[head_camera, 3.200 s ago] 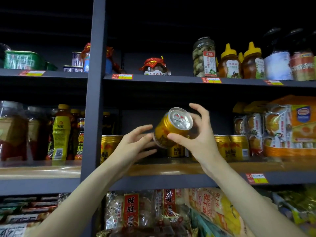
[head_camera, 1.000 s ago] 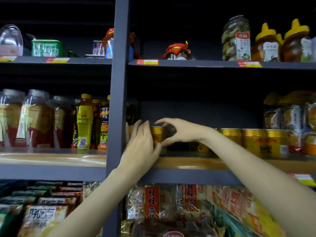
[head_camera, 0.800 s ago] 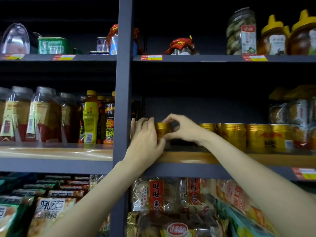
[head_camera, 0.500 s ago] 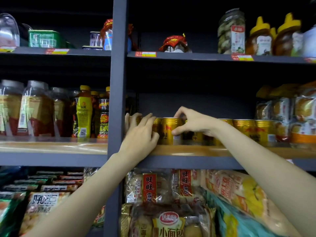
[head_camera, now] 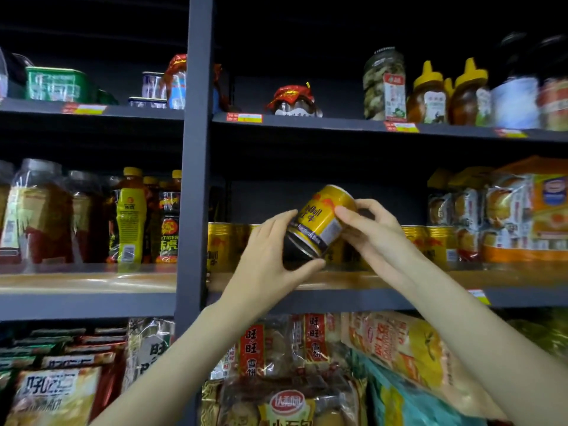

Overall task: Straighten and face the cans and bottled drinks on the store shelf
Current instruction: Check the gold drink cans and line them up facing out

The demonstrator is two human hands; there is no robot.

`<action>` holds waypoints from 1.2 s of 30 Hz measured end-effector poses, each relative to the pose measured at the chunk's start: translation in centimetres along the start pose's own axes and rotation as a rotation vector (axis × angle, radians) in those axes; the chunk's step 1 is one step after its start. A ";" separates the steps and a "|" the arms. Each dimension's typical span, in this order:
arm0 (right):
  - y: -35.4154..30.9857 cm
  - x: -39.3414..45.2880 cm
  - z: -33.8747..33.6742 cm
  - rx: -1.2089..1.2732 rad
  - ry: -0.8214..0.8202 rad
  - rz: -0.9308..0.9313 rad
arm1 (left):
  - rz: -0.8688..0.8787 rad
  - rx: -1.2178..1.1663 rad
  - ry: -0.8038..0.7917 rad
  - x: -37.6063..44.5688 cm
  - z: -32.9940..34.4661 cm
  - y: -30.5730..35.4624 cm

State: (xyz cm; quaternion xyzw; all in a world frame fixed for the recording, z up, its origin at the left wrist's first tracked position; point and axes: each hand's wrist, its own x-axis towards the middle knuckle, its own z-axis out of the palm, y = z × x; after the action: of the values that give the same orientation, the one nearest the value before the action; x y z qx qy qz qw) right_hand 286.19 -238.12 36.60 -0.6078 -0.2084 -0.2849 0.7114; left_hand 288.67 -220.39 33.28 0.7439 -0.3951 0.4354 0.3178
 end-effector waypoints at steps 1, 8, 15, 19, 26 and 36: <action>-0.1 -0.6 0.0 0.122 -0.013 0.023 | -0.026 -0.086 -0.002 0.1 0.4 0.4; -0.7 -2.7 -0.5 0.143 -0.101 0.264 | 0.010 -0.498 0.178 0.5 -0.6 2.1; -1.3 -3.2 0.5 0.369 -0.237 0.317 | 0.177 -0.349 -0.041 0.4 -1.8 2.7; -1.3 -2.0 0.7 0.342 -0.055 0.227 | 0.011 -0.543 -0.125 0.4 -2.3 2.5; -1.0 -1.3 0.6 0.258 -0.030 0.094 | -0.197 -0.759 -0.127 0.2 -2.9 2.3; -0.9 -1.6 0.3 0.037 -0.126 -0.214 | -0.543 -1.218 -0.143 0.4 -1.4 1.7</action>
State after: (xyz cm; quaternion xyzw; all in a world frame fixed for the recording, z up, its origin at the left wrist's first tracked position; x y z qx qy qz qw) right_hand 284.38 -237.71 36.29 -0.5858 -0.3213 -0.3164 0.6734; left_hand 286.77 -220.16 34.41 0.5318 -0.3891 -0.0110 0.7521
